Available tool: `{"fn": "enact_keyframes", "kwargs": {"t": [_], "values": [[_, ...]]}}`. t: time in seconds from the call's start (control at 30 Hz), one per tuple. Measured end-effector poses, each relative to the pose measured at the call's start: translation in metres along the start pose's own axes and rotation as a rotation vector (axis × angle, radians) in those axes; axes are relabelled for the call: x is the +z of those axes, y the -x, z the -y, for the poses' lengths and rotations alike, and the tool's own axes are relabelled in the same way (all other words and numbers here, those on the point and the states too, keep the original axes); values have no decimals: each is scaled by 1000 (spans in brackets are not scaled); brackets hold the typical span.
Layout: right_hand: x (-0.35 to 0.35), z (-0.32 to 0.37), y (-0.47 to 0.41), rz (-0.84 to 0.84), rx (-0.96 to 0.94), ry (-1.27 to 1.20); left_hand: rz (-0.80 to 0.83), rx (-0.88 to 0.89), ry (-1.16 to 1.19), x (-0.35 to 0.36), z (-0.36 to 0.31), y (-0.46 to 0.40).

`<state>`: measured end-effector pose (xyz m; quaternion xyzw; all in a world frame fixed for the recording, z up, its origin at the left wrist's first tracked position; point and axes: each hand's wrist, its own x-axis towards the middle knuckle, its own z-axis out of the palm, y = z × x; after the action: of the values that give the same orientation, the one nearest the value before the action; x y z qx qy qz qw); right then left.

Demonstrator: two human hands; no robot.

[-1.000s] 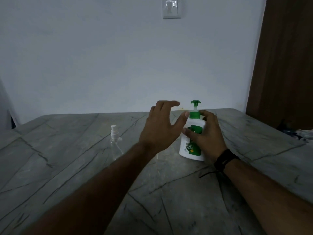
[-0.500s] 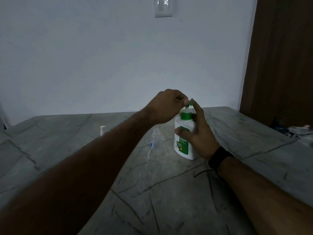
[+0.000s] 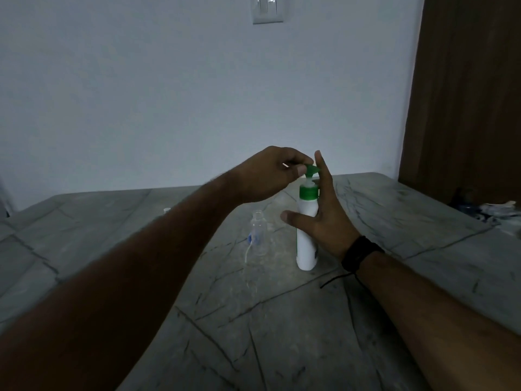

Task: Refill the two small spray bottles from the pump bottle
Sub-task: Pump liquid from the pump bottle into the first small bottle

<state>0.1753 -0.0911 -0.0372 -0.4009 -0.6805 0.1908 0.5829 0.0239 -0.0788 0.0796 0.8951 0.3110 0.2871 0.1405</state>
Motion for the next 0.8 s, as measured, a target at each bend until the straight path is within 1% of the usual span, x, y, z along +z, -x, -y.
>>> {"fn": "enact_keyframes", "kwargs": {"t": [0.1, 0.2, 0.33, 0.5, 0.67, 0.8], "values": [[6, 7, 1, -51, -6, 65, 26, -2, -58, -1, 2, 1], [8, 11, 0, -65, -33, 140, -9, -25, -70, 1, 7, 3], [8, 8, -3, 2, -63, 165, -49, -43, -86, 2, 11, 6], [8, 3, -1, 68, -78, 116, -53, -73, -81, 2, 17, 10], [14, 5, -1, 10, -105, 119, -43, -92, -20, 0, 20, 13], [16, 6, 0, -14, -98, 204, -94, -104, -103, 1, 23, 16]]}}
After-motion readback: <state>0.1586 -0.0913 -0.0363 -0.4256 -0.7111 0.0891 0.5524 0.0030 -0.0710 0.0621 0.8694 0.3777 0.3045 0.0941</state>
